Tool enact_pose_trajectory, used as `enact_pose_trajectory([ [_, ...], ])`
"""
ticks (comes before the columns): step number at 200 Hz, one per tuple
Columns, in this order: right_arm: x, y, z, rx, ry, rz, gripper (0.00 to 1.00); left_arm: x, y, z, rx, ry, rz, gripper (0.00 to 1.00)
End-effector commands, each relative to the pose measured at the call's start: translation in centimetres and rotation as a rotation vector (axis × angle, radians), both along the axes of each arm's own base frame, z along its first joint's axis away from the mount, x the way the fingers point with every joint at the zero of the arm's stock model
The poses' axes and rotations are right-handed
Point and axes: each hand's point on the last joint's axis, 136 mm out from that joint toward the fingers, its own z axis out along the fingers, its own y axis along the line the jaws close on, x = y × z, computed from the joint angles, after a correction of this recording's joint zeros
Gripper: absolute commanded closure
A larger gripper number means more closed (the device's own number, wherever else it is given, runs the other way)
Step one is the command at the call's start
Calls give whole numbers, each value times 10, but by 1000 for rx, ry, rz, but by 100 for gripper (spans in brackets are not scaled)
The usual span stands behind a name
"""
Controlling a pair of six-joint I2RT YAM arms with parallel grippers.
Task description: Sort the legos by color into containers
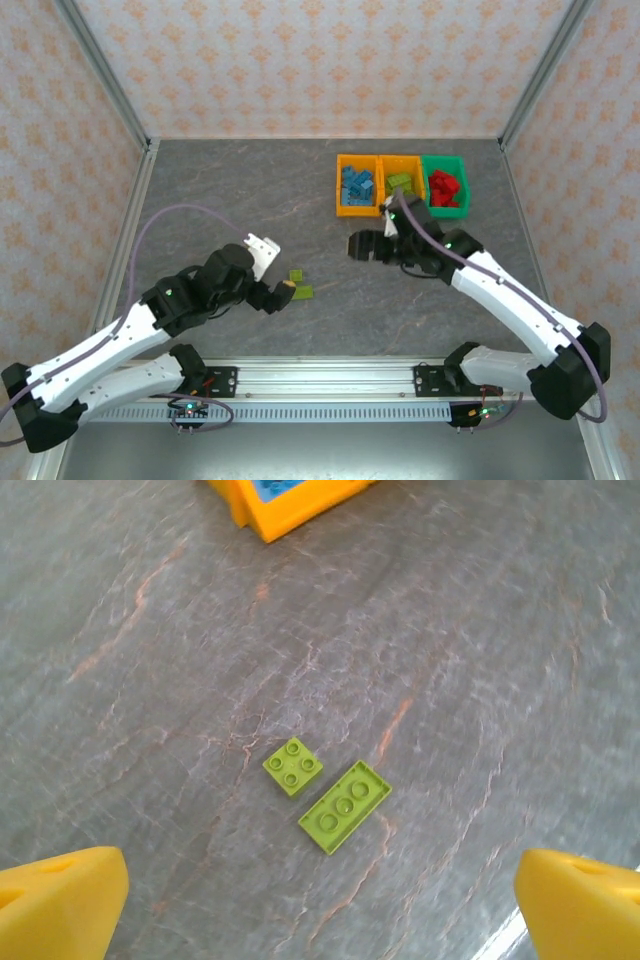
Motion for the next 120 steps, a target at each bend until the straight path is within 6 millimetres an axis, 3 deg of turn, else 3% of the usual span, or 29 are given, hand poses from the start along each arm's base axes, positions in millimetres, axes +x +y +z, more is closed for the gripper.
enact_pose_trajectory([
  [1,-47,18,-15,-11,106,120,11,29,6,-1,-157,68,343,0],
  [29,-59,19,-27,-73,101,107,8,51,10,-37,-150,134,592,0],
  [83,-50,0,-34,-143,55,30,6,78,-20,-107,-76,278,696,6],
  [120,-50,-2,-39,-143,70,5,6,90,-40,-152,-58,396,705,28],
])
